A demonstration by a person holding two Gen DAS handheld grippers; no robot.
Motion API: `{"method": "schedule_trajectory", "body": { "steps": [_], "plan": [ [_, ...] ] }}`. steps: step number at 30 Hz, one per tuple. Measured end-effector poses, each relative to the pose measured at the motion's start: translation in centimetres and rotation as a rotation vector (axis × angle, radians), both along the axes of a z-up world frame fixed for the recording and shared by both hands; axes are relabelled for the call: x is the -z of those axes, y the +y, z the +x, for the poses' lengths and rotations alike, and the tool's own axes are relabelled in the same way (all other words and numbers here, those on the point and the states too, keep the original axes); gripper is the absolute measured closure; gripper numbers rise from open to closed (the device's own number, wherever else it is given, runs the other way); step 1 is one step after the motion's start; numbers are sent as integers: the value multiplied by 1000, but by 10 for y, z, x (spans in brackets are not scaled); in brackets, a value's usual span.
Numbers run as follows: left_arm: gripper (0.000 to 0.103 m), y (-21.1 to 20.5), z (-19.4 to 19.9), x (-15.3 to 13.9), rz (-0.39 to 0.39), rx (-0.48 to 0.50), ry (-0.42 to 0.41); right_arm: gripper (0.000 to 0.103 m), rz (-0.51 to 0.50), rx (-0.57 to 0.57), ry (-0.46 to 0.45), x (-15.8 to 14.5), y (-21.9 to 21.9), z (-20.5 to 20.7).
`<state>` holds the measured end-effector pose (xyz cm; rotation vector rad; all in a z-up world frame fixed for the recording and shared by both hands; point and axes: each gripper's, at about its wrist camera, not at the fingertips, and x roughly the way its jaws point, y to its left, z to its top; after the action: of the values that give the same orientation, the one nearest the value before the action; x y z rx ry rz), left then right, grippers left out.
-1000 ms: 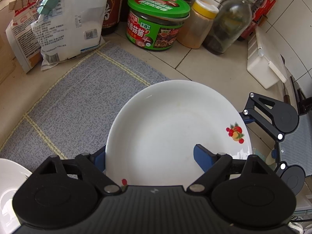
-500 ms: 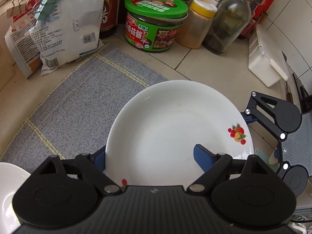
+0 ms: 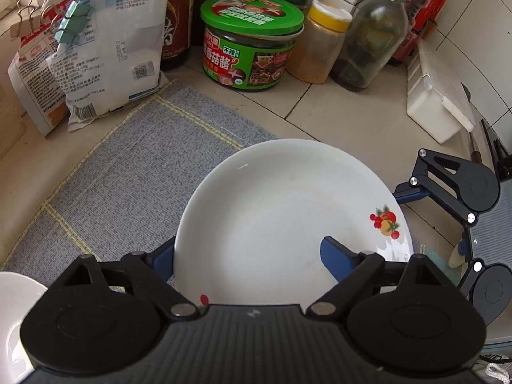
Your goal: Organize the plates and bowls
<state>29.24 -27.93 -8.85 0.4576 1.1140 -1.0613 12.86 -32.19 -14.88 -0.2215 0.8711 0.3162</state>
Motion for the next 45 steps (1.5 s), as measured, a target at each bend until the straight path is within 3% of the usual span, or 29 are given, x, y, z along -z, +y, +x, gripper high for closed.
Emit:
{"method": "schedule_trajectory", "body": {
  "steps": [10, 21, 27, 35, 45],
  "plan": [
    [10, 27, -21, -24, -44, -48, -98, 0, 26, 103, -20, -8, -7, -30],
    [8, 72, -79, -64, -147, -101, -257, 0, 268, 311, -139, -33, -21, -79],
    [6, 96, -120, -84, -196, -127, -381, 0, 338, 327, -180, -45, -16, -90],
    [6, 138, -163, -89, -209, -259, -452, 0, 307, 264, -202, -47, 15, -89],
    [6, 218, -188, -73, -228, -408, -443, 0, 187, 201, -236, -46, 86, -93]
  ]
}}
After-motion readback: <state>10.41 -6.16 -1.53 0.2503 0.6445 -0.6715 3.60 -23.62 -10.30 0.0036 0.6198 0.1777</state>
